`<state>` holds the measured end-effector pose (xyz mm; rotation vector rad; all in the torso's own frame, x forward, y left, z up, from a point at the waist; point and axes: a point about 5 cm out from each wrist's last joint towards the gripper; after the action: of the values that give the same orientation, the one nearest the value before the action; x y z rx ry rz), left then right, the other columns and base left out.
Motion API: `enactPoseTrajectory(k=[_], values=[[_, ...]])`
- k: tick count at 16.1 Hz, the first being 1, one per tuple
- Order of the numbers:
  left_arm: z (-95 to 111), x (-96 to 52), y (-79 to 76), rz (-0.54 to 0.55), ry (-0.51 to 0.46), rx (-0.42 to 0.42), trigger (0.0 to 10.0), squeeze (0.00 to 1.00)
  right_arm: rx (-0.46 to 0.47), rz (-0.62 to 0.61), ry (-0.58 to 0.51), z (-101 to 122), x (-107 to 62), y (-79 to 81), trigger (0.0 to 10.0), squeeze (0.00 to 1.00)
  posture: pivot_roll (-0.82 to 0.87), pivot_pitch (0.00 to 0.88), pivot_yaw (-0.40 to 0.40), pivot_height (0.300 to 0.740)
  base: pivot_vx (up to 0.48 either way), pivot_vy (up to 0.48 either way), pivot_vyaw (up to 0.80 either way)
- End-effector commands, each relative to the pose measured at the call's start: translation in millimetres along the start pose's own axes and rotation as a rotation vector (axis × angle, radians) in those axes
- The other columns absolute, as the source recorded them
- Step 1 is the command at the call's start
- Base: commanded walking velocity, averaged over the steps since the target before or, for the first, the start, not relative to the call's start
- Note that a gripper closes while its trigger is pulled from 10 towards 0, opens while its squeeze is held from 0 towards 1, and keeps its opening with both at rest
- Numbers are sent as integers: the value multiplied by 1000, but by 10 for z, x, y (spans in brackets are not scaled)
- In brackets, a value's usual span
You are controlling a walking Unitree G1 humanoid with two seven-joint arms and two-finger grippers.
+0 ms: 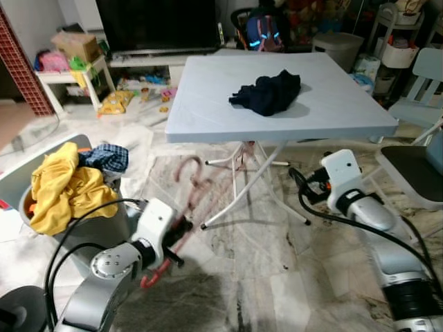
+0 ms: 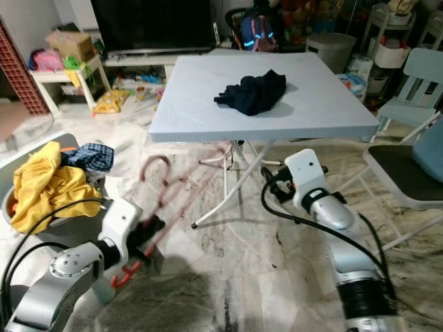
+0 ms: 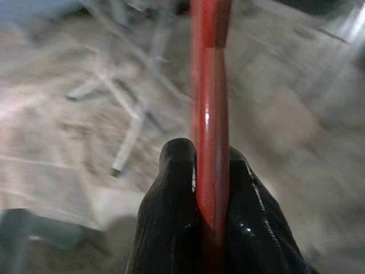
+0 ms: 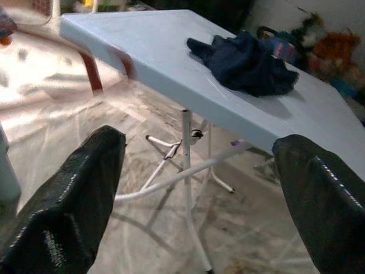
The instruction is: Hang hanger
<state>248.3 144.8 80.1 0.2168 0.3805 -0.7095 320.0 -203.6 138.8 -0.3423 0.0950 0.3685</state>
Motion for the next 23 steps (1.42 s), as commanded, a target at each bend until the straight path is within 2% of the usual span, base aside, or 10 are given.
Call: enactPoseTrajectory(k=[1,3,4,5,6,9,11,13,16,23], values=[[-22,-26,10,-96,36,19,10000,0,-100,121,4,1,-35,30,10000,0,-138,0,28,740,0,0,0],[-40,-79,-22,-255,49,106,10000,0,-214,282,26,-16,-144,-3,10000,0,-152,0,25,740,0,0,0],[-37,-84,-25,-273,47,117,10000,0,-231,303,33,-22,-157,-5,10000,0,-152,0,25,740,0,0,0],[-34,-90,-38,-346,54,130,10000,0,-301,427,75,-53,-244,-3,10000,0,-157,0,27,740,0,0,0],[-36,-79,-33,-365,62,159,10000,0,-336,478,98,-69,-291,-26,10000,0,-159,0,30,740,0,0,0],[-46,-27,-95,-490,74,221,10000,0,-381,598,202,-144,-466,-166,10000,0,-167,0,33,740,0,0,0],[-43,24,-102,-544,71,257,10000,0,-392,706,277,-184,-588,-172,10000,0,-181,0,42,740,0,0,0],[-46,93,-109,-587,77,271,10000,0,-411,799,307,-149,-661,-120,10000,0,-189,0,51,740,0,0,0],[-40,162,-95,-599,77,304,10000,0,-426,850,313,-87,-692,-71,10000,0,-197,0,59,740,0,0,0],[3,453,-144,-612,49,335,10000,0,-481,936,332,-34,-620,193,10000,0,-238,0,69,740,0,0,0]])
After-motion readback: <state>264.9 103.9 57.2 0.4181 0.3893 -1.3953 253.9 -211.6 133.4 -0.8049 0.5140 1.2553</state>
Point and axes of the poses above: a point about 5 cm out from each wrist's last joint towards the gripper, its own x axis pointing out of the wrist towards the gripper, its own z axis along the axis of the wrist's last joint, y = z × x, and after that the axes turned 5 degrees about x, right-handed
